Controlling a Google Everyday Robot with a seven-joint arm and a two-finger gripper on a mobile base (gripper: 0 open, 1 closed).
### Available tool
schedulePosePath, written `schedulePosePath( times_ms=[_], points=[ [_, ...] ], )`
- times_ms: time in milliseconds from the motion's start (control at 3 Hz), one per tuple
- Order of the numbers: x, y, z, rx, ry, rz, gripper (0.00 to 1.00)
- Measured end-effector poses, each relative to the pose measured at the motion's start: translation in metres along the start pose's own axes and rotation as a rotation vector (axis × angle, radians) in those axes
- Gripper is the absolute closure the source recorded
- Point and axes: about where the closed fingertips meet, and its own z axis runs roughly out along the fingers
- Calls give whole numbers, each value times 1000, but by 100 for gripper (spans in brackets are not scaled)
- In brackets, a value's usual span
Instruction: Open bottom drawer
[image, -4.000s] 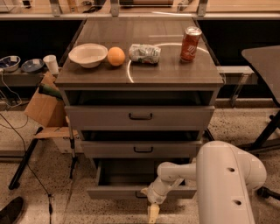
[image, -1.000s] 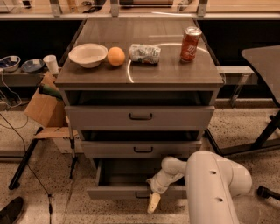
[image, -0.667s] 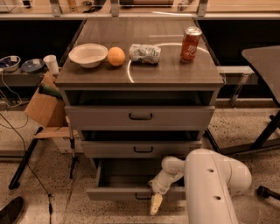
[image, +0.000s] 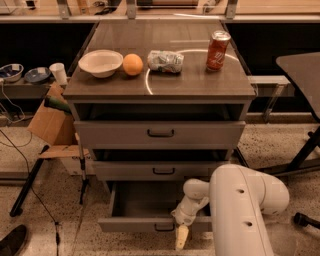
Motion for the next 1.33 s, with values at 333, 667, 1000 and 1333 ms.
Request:
schedulePosePath(
  times_ms=[333, 667, 1000, 1333],
  points=[
    [1, 16, 7, -92, 51, -18, 0],
    [2, 21, 13, -152, 71, -29, 0],
    [2, 30, 18, -222, 98, -55, 0],
    [4, 40, 19, -271, 122, -72, 0]
  ],
)
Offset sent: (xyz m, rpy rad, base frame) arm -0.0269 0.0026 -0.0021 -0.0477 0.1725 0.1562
